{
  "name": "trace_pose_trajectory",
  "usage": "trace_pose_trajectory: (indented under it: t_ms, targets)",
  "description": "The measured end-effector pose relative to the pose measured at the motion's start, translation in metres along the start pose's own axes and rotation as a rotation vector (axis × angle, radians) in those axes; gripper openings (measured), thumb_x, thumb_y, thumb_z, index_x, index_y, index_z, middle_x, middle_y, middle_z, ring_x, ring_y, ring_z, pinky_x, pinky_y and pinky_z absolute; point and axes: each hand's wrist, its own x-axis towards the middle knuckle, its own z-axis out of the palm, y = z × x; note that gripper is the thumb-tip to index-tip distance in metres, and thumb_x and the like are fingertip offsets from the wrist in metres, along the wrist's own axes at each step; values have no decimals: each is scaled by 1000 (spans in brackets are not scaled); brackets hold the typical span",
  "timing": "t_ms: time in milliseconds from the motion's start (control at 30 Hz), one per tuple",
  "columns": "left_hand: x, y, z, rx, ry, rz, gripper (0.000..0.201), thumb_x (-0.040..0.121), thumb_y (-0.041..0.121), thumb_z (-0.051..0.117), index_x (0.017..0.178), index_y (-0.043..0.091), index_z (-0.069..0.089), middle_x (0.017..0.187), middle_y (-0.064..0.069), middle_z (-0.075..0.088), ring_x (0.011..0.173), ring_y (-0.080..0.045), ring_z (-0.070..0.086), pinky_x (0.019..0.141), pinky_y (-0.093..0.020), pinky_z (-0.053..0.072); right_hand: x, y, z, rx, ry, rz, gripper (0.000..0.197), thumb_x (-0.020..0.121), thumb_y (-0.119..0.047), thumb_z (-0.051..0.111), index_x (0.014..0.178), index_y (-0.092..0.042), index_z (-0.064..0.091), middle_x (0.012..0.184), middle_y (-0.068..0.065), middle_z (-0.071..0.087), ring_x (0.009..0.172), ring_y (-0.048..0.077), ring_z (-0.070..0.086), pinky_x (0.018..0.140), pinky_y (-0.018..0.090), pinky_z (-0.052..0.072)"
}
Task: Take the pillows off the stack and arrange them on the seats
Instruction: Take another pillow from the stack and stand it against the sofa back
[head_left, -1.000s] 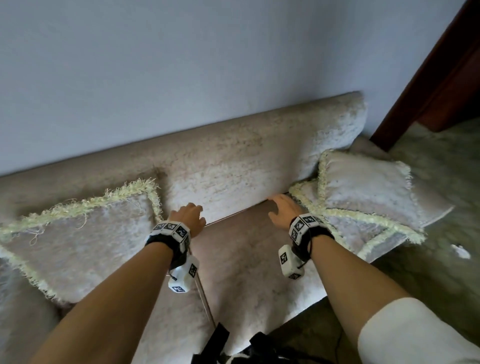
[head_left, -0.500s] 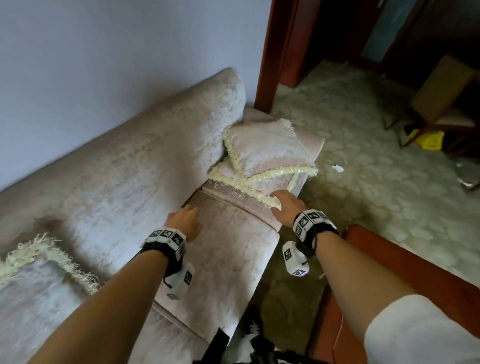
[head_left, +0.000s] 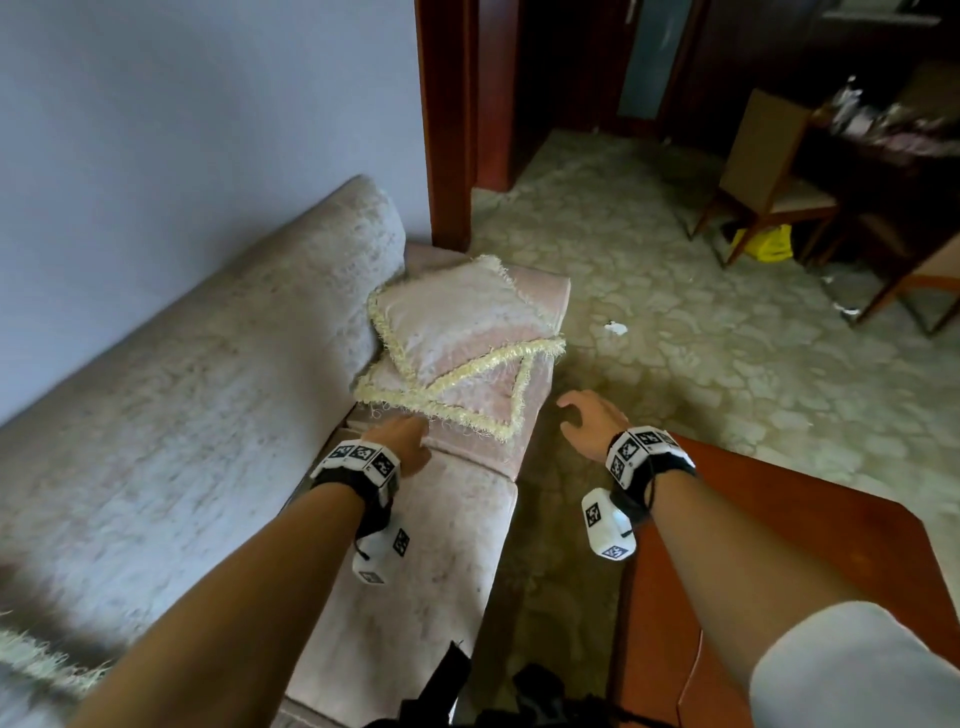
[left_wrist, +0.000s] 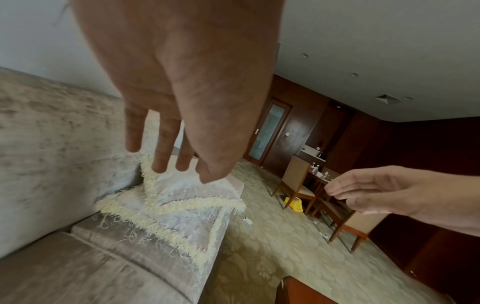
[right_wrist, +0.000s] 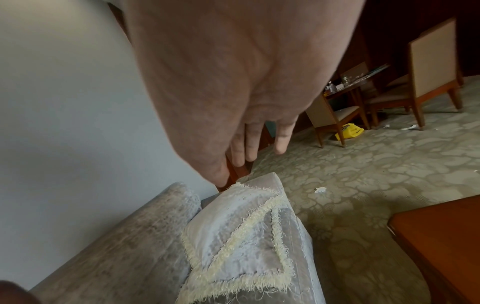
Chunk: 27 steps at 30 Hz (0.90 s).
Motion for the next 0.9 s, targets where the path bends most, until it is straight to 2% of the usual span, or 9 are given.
trace_pose_trajectory:
  t_ms: [167,300,433,633,733,900]
  targets:
    - [36,43,-1,41,-21,-7,42,92,28,51,132,19,50,138,-5,50,124,-27,51,103,-46,44,20,47,-26,46,46,-7,33,93,-26,57,126,-29,55,140,-1,49,123,26,54,99,38,47]
    - [57,78,8,51,-30,2,37,92,25,51,128,17,51,135,-6,51,122,-27,51,103,-47,43,30,90,-44,56,47,-1,34,92,-24,59,125,-26,56,137,2,51,124,27,52,103,42,45]
    - [74,98,13,36,-39,9,36,91,26,51,126,16,52,133,-7,54,119,-28,54,100,-46,45,42,121,-55,70,11,38,33,91,-26,59,124,-28,56,143,6,46,129,29,48,106,46,42]
    - [108,112,5,49,-34,-11,32,92,25,53,123,16,54,131,-6,54,117,-27,55,98,-44,47,71,138,-60,117,-7,48,33,92,-25,58,125,-26,56,136,4,50,126,27,49,105,47,42]
    - [134,114,4,46,-55,-18,27,91,25,51,117,18,56,127,-5,56,111,-26,57,93,-43,49,90,147,-57,148,-21,44,31,91,-26,58,122,-29,56,135,2,51,124,25,51,103,47,44]
    - [190,124,9,80,-119,-5,35,93,27,51,127,18,52,133,-5,51,117,-26,54,95,-39,45,135,173,-62,192,13,63,31,90,-25,56,116,-41,54,134,-3,54,118,21,56,98,43,50]
